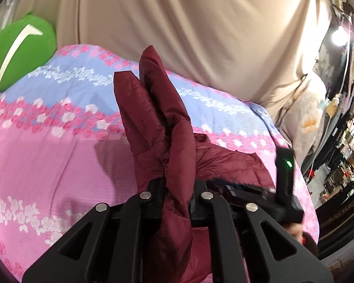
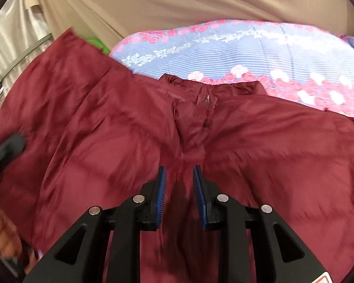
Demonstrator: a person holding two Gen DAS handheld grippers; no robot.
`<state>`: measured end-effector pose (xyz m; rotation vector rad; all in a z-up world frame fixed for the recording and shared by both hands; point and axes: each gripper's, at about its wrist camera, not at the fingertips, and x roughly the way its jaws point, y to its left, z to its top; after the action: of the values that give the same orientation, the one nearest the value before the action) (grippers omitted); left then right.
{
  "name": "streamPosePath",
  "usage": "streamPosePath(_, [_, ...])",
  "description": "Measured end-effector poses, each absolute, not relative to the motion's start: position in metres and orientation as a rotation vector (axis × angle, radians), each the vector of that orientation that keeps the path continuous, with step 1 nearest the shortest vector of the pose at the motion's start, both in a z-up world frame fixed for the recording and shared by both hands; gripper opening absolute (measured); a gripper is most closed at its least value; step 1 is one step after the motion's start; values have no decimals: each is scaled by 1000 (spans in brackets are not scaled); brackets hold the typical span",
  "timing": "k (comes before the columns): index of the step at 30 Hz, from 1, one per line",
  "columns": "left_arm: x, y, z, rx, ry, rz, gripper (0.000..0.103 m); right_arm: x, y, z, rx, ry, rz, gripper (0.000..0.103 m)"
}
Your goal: Fold large clothes
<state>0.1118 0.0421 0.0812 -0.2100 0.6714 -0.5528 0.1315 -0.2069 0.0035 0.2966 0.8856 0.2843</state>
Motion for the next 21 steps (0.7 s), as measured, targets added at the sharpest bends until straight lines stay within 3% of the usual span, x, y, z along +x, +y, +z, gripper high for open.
streamPosePath(7, [101,14,89,-172,654,-626,9,116,-183,-42,277,979,344,25])
streamPosePath(16, [91,-39,80,-110,684,-708,9,129,-172,-49,310,934,453,23])
streamPosePath(21, [84,-48,81,-86,686,-715,9,105,-232,-23,449,885,409,18])
